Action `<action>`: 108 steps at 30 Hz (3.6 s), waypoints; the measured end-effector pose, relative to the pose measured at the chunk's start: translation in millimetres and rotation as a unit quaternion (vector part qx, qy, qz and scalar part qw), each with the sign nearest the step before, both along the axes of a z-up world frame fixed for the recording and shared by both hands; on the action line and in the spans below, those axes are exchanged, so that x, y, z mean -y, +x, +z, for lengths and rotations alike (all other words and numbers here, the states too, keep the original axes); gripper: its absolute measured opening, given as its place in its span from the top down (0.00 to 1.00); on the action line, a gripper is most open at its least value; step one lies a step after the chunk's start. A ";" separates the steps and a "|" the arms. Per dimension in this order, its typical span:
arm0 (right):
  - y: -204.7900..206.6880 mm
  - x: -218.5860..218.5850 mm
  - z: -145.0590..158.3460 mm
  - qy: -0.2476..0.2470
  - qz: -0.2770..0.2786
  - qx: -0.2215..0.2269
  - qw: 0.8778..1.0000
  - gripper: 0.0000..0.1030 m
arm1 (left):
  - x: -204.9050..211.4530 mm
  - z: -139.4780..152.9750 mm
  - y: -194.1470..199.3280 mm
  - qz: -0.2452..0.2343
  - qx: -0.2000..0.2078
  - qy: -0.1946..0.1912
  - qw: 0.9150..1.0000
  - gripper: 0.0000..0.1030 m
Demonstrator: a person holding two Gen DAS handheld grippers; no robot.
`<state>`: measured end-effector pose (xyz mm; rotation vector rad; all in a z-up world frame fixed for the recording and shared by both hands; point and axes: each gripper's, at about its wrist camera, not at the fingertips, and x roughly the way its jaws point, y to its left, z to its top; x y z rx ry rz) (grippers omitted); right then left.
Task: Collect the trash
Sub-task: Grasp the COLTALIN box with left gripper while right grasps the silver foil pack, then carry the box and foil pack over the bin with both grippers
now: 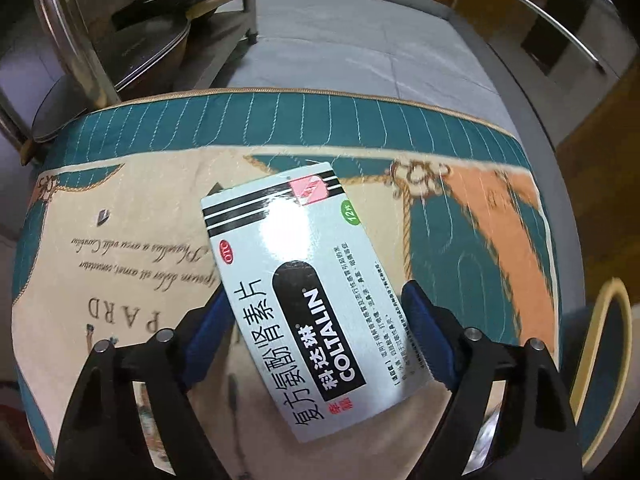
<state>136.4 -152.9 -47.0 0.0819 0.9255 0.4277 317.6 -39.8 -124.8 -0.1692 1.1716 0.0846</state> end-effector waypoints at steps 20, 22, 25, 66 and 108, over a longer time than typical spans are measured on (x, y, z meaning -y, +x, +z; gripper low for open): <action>17.8 -32.4 -28.9 -0.055 0.027 -0.021 0.998 0.17 | -41.9 6.4 -107.5 -0.085 0.019 -0.038 0.995 0.23; 20.8 -38.5 -30.7 -0.073 0.030 -0.016 0.997 0.17 | -43.9 7.9 -113.5 -0.087 0.020 -0.042 0.995 0.23; 25.3 -51.3 -34.5 -0.136 0.037 0.005 0.990 0.17 | -47.2 9.8 -118.6 -0.089 0.019 -0.051 0.995 0.23; 25.3 -41.2 -5.2 -0.066 0.071 -0.027 0.995 0.32 | -42.9 33.8 -137.8 -0.125 0.035 -0.064 0.989 0.30; -57.2 191.3 40.1 0.073 -0.248 0.026 0.966 0.32 | 196.8 110.5 -136.7 -0.335 0.099 -0.084 0.933 0.30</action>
